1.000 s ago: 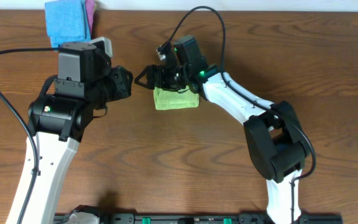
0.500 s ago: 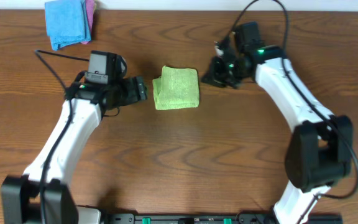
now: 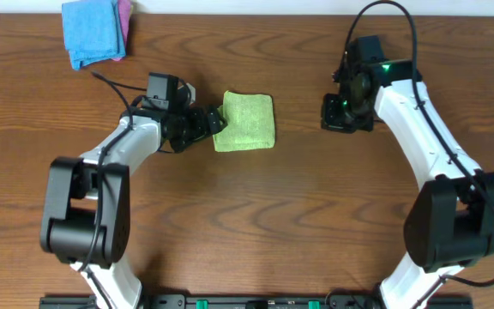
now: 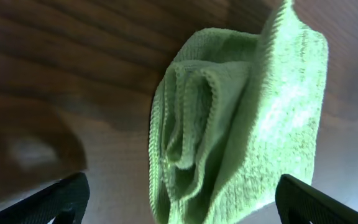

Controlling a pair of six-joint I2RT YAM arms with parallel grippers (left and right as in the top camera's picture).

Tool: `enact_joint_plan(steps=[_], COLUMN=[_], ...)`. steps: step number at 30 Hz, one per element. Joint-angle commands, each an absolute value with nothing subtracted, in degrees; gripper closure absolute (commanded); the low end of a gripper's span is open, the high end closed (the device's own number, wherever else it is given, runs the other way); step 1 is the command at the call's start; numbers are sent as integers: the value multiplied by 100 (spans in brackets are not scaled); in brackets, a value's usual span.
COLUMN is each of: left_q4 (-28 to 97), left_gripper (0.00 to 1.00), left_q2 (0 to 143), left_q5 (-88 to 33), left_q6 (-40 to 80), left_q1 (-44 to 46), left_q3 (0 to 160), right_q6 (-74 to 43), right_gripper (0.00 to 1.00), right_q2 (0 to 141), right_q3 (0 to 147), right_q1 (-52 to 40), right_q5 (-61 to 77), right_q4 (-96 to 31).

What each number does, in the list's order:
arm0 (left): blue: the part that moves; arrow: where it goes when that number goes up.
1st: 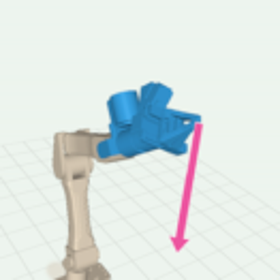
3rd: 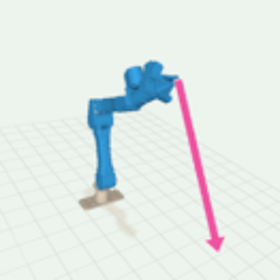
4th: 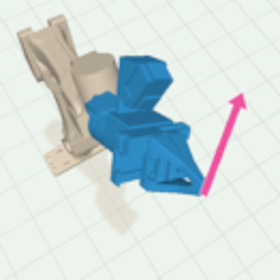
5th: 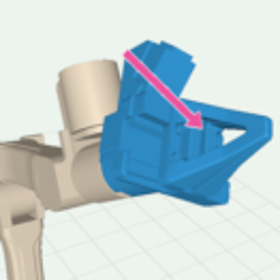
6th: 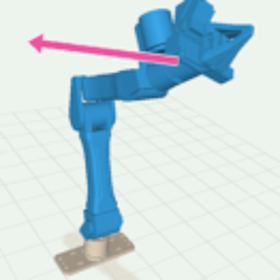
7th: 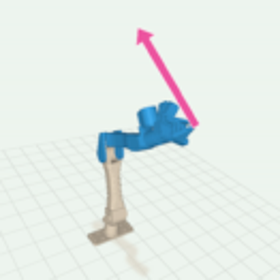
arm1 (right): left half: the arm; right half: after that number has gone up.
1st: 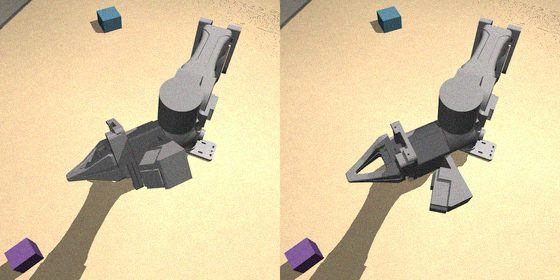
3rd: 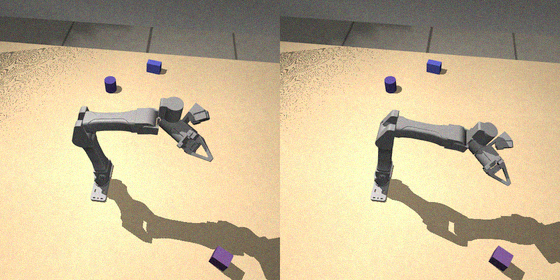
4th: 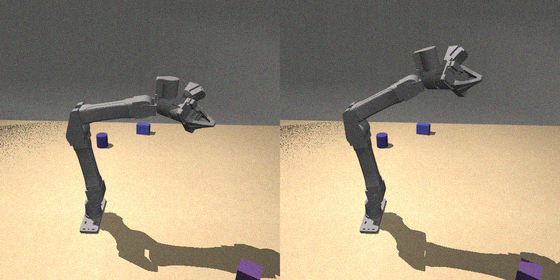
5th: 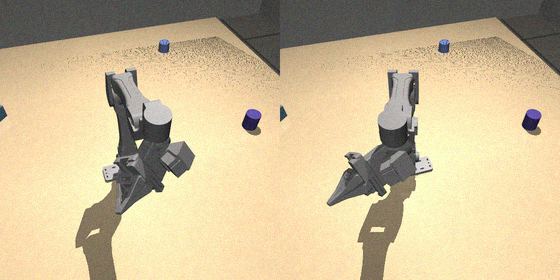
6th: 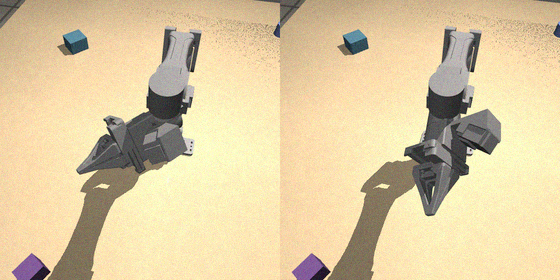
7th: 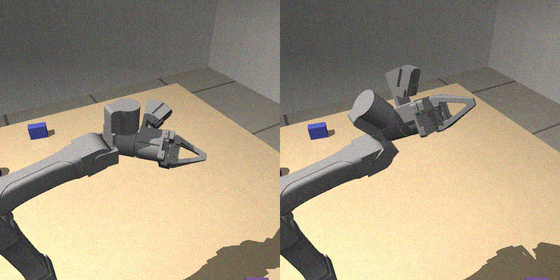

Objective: Fold the cloth

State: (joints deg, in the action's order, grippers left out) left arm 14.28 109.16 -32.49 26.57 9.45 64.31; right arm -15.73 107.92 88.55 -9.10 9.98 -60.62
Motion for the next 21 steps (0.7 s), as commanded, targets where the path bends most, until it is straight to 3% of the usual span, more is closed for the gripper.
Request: enact_joint_plan(steps=[1,9,21], left_q4=[1293,996,985], left_gripper=[2,2,2], left_q2=[11072,11548,11594], left_q5=[-3575,-3955,-3966], left_q6=[2873,3238,3236], left_q1=[941,941,941], left_q3=[6455,6458,6458], right_q6=[-1448,-1444,-2106], right_gripper=[99,99,99], right_q2=[10641,10713,12145], right_q3=[8892,8831,8807], right_q1=[-825,-845,-1616], right_q5=[878,932,1605], right_q4=[-6075,-5684,-4346])
